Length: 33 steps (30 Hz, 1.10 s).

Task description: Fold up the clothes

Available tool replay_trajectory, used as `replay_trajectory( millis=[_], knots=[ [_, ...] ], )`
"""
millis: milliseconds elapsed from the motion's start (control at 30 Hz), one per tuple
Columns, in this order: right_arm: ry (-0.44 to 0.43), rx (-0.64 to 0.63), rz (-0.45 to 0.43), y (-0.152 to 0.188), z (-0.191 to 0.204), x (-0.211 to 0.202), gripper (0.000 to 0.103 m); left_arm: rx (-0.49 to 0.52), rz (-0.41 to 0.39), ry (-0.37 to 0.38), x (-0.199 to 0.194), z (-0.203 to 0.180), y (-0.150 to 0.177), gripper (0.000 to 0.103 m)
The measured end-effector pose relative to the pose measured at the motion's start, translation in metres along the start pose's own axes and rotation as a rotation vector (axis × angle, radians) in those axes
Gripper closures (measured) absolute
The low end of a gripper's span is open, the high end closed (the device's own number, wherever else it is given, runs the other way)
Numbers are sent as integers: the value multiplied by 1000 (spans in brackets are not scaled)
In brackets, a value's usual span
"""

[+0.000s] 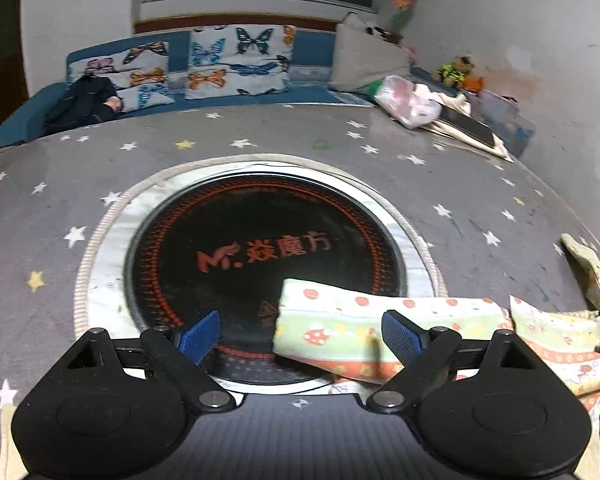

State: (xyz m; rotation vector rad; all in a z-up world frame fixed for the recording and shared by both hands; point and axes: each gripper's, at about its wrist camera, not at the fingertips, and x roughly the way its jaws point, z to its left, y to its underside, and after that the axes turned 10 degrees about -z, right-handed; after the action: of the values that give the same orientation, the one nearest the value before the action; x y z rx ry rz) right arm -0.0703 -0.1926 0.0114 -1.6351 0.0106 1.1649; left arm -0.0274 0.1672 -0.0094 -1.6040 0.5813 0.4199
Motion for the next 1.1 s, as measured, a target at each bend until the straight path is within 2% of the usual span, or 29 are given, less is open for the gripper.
replay_trajectory(
  millis=[33,167,233,267,300,333,367,400,500,700,900,967,1033,1067,1100],
  knots=[
    [3,-7,5,0,1,0,68,3,2,13,1,-1,0,14],
    [13,-28,16,-5,4,0,84,-10,23,50,7,1,1,23],
    [12,-56,18,-9,7,-1,87,-27,35,72,11,4,0,33],
    [11,-72,19,-11,9,-1,88,-36,41,83,13,5,-1,45],
    [11,-95,15,-13,12,-1,89,-46,45,93,15,7,-1,52],
    [12,-119,11,-16,14,-2,89,-59,45,104,17,9,-1,54],
    [16,-150,4,-21,17,-2,90,-68,45,113,19,10,-1,62],
    [20,-165,1,-24,18,-2,90,-67,48,119,21,10,-2,75],
    [50,-243,-10,-38,21,1,91,-51,39,117,20,7,-4,87],
    [150,-378,-68,-75,10,14,91,-26,-51,63,13,2,-32,93],
    [280,-412,-154,-119,-16,47,91,-7,-162,-11,26,-1,-76,93],
    [337,-390,-186,-129,-28,68,91,-4,-183,-45,38,0,-87,93],
    [375,-325,-174,-135,-40,89,89,-24,-169,-74,59,3,-93,92],
    [408,-295,-173,-136,-47,102,83,-38,-151,-88,70,5,-94,89],
    [433,-279,-173,-135,-52,110,82,-47,-134,-102,79,7,-93,88]
  ],
)
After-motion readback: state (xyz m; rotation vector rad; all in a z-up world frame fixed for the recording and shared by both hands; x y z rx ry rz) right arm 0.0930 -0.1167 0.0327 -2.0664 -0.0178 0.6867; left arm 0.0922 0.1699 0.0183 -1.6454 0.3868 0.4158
